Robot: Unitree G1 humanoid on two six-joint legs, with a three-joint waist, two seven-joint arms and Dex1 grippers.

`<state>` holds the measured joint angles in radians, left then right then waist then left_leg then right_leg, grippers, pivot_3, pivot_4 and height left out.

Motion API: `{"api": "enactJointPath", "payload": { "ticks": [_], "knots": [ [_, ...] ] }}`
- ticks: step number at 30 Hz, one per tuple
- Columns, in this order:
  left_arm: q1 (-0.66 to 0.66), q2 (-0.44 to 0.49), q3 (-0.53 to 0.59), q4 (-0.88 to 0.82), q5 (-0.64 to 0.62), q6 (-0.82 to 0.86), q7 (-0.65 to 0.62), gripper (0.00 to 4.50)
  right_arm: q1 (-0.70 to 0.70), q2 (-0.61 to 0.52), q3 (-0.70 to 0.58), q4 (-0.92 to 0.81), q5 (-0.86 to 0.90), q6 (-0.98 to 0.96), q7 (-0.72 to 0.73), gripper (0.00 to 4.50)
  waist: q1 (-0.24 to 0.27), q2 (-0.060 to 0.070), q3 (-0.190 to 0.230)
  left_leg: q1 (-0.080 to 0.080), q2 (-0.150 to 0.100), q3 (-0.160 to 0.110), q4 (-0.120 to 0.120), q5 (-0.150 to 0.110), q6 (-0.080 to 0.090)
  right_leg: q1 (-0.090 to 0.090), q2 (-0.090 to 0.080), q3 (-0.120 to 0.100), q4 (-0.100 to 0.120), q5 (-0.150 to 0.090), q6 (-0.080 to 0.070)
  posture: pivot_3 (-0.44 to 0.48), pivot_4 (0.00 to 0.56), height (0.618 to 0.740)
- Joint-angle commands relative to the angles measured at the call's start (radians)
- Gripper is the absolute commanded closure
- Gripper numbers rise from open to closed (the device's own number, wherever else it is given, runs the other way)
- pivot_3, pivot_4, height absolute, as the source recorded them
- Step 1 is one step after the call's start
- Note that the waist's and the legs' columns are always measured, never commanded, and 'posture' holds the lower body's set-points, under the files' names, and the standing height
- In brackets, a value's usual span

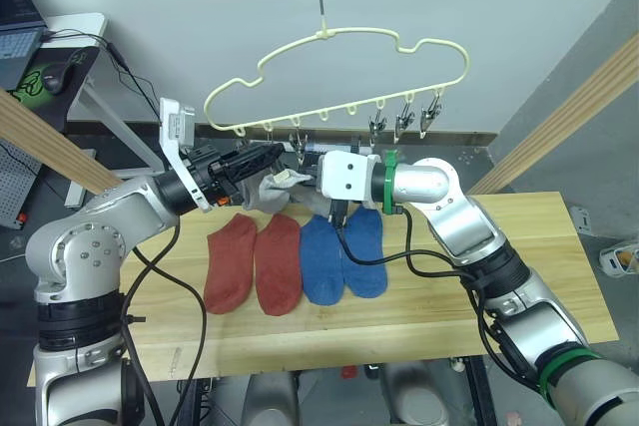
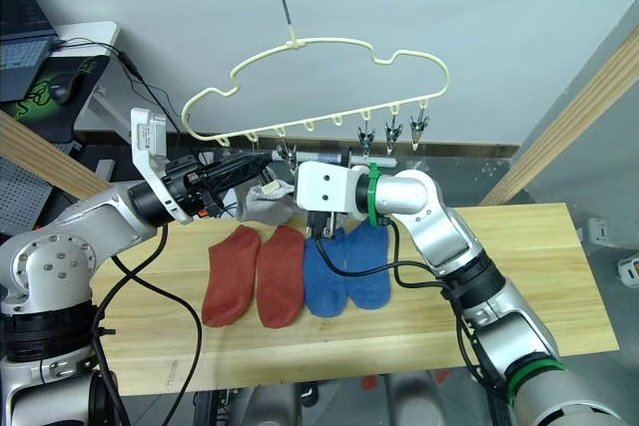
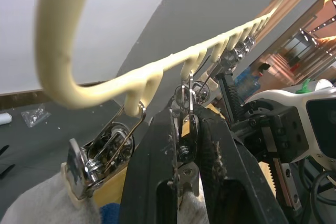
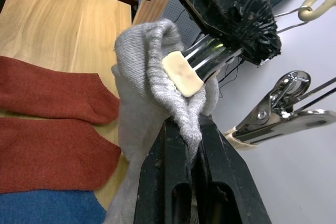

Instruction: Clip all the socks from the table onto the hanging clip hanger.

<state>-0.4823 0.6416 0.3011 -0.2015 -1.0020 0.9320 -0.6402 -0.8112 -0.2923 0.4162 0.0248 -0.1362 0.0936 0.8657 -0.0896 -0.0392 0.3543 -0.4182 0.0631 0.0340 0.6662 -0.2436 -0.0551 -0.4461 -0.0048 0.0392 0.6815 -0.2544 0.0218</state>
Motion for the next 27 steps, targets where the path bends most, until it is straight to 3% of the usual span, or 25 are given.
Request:
{"api": "enactJointPath", "payload": {
  "ticks": [1, 9, 11, 19, 27],
  "knots": [
    [0.014, 0.009, 0.008, -0.017, 0.005, 0.001, 0.007, 3.54, -0.023, 0.012, -0.016, -0.016, 0.010, -0.024, -0.009, 4.50, 0.000, 0.000, 0.000, 0.000, 0.000, 0.000, 0.000, 0.000, 0.000, 0.000, 0.000, 0.000, 0.000, 0.000, 0.000, -0.180, 0.298, 0.735],
    [0.028, 0.022, 0.007, -0.044, -0.001, -0.003, -0.014, 1.28, -0.030, 0.035, -0.005, 0.015, 0.006, -0.025, -0.013, 4.50, 0.002, 0.000, 0.000, -0.001, 0.000, -0.001, 0.000, 0.000, 0.000, 0.000, 0.000, 0.000, 0.000, 0.000, 0.000, -0.165, 0.292, 0.735],
    [0.031, 0.026, 0.005, -0.048, 0.010, -0.011, -0.016, 1.28, -0.030, 0.041, -0.007, 0.022, 0.010, -0.010, -0.012, 4.50, 0.002, -0.001, 0.000, 0.000, 0.000, -0.001, 0.000, 0.000, 0.000, 0.000, 0.000, 0.000, 0.000, 0.000, 0.000, -0.163, 0.291, 0.735],
    [0.075, 0.060, -0.014, -0.084, 0.107, -0.092, -0.040, 1.24, 0.011, 0.015, -0.027, -0.054, 0.044, 0.089, 0.023, 2.09, 0.003, -0.001, -0.001, -0.001, 0.000, -0.001, 0.000, 0.000, 0.000, 0.000, -0.003, -0.001, 0.000, 0.000, 0.000, -0.150, 0.285, 0.735],
    [0.181, 0.062, -0.020, -0.188, 0.263, -0.263, -0.025, 1.24, 0.161, -0.109, -0.103, -0.372, 0.164, 0.359, 0.071, 2.09, 0.006, -0.002, -0.003, -0.002, 0.001, -0.001, 0.000, -0.001, 0.002, 0.000, -0.006, -0.001, 0.000, 0.000, 0.000, -0.142, 0.280, 0.735]
  ]
}}
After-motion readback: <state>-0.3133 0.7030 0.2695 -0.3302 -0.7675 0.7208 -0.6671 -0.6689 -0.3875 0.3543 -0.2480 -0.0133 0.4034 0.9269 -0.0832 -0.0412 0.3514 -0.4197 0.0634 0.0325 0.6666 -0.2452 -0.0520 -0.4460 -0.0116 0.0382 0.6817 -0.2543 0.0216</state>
